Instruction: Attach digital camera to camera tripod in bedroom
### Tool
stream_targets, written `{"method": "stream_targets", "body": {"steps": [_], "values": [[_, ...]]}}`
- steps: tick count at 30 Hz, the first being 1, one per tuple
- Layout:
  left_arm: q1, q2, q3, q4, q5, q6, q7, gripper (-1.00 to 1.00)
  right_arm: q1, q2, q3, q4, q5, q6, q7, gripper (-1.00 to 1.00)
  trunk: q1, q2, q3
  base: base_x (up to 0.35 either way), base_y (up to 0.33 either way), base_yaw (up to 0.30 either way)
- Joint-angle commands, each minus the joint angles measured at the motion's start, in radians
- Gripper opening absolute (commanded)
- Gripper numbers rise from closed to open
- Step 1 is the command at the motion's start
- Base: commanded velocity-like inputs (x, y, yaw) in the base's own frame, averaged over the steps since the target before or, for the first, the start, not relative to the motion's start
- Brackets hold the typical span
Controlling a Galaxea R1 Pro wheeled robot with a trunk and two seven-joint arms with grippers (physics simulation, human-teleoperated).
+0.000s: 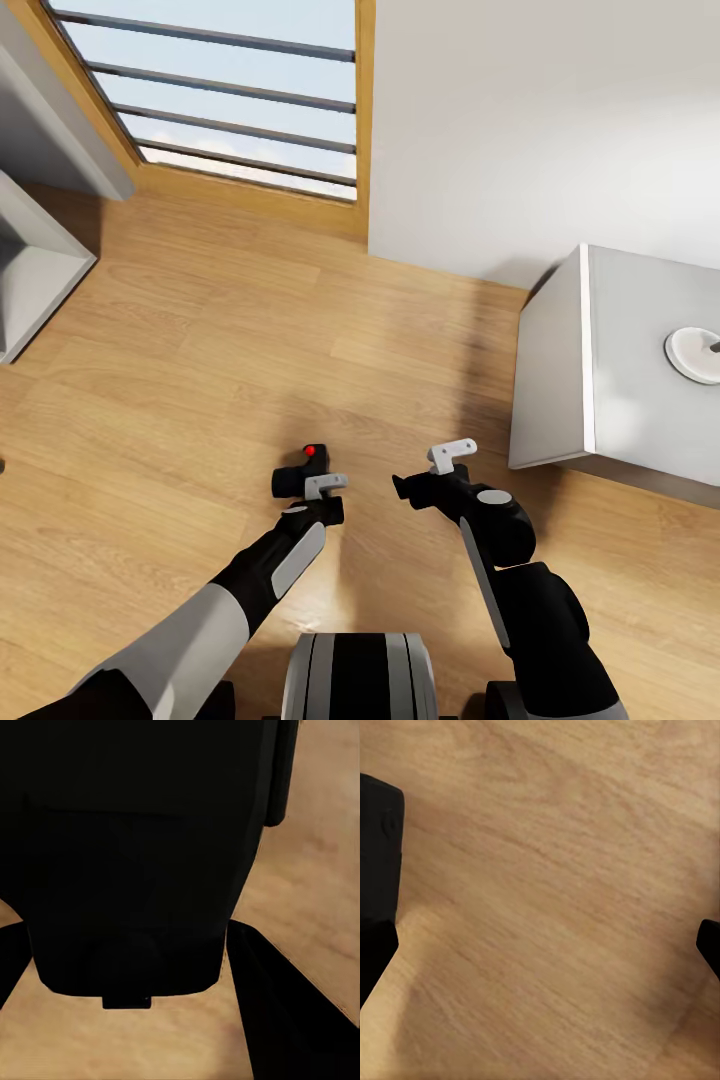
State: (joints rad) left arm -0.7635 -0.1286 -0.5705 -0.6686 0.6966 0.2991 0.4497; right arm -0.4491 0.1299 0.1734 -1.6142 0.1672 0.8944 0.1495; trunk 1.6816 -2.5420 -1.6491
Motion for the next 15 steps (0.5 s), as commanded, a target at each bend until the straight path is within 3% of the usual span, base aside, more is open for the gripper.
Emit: {"method": "stream_targets", "body": {"steps": [1,2,15], "values": [[0.0,0.0,-0.006,-0.004,0.004,0.005,0.009,-1.0,0.0,0.0,0.0,-0.001,0.011,0.005,0.009,1.0,0.0,0.0,-0.001,0.0,0.0,0.0],[0.009,-0.002,-0.011,-0.051,0.001,0.016,0.019,-1.0,0.0,0.0,0.003,-0.001,0.011,0.005,0.009,1.0,-0.001,0.0,0.003,0.0,0.0,0.0],[0.037,0.004,-0.012,-0.125,0.001,0.036,0.059,-1.0,0.0,0.0,0.003,-0.001,0.011,0.007,0.009,1.0,-0.006,0.003,0.054,0.0,0.0,0.0]]}}
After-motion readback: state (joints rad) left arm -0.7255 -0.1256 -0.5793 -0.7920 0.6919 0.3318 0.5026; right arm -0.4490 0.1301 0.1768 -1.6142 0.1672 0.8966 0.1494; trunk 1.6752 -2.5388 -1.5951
